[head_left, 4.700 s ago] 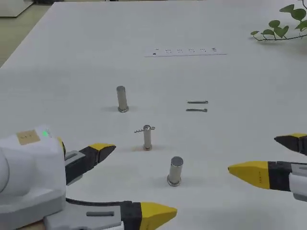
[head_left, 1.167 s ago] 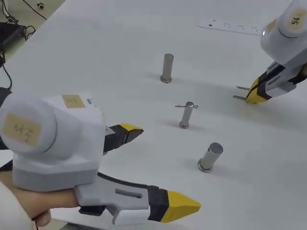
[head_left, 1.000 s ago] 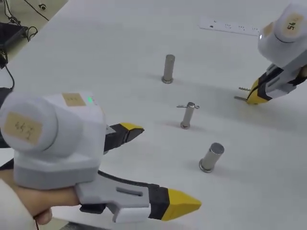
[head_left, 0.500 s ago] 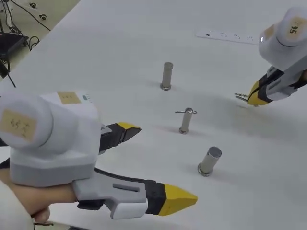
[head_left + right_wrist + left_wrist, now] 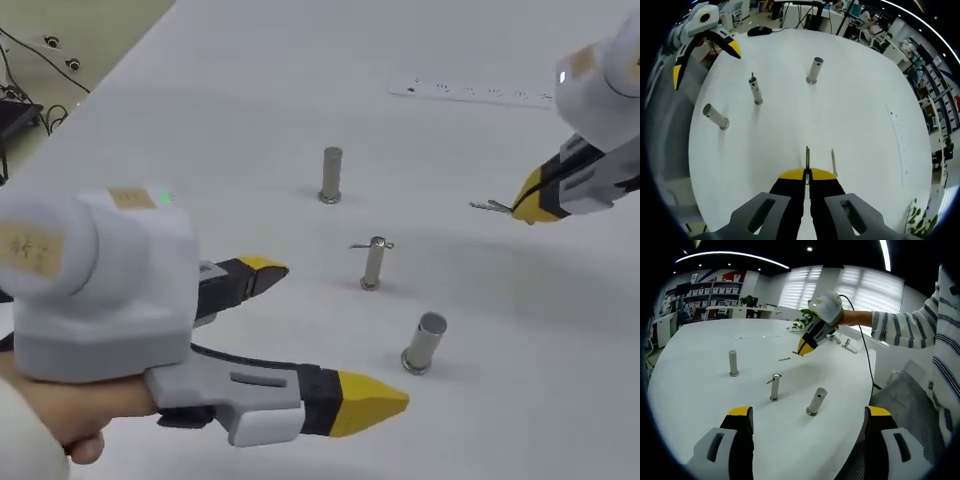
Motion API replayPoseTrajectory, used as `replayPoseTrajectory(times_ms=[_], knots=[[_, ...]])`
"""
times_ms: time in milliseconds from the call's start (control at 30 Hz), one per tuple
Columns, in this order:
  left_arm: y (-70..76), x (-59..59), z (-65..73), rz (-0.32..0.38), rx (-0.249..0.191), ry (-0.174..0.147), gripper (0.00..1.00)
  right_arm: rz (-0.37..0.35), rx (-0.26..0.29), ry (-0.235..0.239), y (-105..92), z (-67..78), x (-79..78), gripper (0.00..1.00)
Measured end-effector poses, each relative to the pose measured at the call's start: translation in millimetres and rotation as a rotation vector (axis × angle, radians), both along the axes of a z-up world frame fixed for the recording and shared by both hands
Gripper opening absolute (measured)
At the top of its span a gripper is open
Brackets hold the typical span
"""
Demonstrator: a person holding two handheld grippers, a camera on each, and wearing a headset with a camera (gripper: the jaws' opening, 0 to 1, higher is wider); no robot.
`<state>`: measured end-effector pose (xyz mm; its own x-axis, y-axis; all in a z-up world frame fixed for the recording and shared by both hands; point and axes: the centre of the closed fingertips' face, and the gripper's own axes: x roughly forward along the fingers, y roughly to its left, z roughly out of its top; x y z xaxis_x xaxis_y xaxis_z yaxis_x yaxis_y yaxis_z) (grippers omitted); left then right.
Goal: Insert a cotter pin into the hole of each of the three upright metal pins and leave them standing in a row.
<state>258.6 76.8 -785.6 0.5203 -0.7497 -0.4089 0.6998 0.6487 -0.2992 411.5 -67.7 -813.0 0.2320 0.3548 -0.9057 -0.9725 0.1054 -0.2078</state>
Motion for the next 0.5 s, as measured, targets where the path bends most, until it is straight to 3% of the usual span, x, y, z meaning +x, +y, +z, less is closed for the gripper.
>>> replayPoseTrajectory(times_ms=[500], knots=[[-14.0, 23.5, 25.7, -0.004, -0.085, -0.012, 0.85, 0.0, 0.158, -0.094, 15.2, 36.7, -27.9, 0.02]])
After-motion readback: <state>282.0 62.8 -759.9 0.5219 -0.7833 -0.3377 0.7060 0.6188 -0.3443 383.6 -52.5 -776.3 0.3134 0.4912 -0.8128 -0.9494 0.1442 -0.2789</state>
